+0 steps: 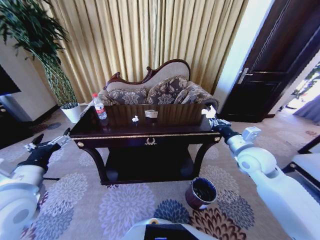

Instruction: Move to the front of the table and place the trash on the table into the trash bin.

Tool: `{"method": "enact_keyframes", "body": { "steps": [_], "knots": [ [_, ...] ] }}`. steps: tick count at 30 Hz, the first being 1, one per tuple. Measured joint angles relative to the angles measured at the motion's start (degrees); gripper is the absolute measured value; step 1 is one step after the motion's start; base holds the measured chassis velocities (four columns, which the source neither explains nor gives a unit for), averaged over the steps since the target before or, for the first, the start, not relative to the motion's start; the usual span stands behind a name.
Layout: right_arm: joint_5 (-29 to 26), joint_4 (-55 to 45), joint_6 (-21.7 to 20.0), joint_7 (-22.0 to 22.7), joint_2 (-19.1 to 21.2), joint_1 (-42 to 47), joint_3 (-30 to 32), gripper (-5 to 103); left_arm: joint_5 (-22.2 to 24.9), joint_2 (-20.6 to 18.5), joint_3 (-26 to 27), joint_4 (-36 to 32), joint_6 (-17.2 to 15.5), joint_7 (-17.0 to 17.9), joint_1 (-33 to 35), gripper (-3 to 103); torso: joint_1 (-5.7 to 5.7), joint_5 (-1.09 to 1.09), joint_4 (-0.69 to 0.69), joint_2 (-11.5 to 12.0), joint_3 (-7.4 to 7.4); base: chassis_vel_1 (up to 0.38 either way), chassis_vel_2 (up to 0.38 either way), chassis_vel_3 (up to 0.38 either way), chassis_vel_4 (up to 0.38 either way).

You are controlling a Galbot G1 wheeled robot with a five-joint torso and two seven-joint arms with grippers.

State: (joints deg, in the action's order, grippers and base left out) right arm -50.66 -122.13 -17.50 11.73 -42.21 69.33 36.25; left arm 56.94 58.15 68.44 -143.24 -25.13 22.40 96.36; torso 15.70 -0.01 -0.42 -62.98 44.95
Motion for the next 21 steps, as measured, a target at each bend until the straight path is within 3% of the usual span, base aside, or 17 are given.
{"method": "enact_keyframes", "body": {
  "steps": [11,21],
  "knots": [
    [2.4,0.8,1.1,-1.6,-0.3,0.6,-0.3,0,0.0,0.1,-0.4,0.0,0.0,0.0,-0.4,100,-0.02,0.00,0.00,0.0,-0.01,0.048,-0.069,-0.042,0.077],
    [4.5,3.1,-1.5,-3.9,-0.7,8.5,5.1,0,-0.1,0.3,-0.5,0.0,0.1,-0.1,-0.9,100,0.01,-0.01,0.00,0.0,0.00,0.000,0.000,0.000,0.000]
  ]
}}
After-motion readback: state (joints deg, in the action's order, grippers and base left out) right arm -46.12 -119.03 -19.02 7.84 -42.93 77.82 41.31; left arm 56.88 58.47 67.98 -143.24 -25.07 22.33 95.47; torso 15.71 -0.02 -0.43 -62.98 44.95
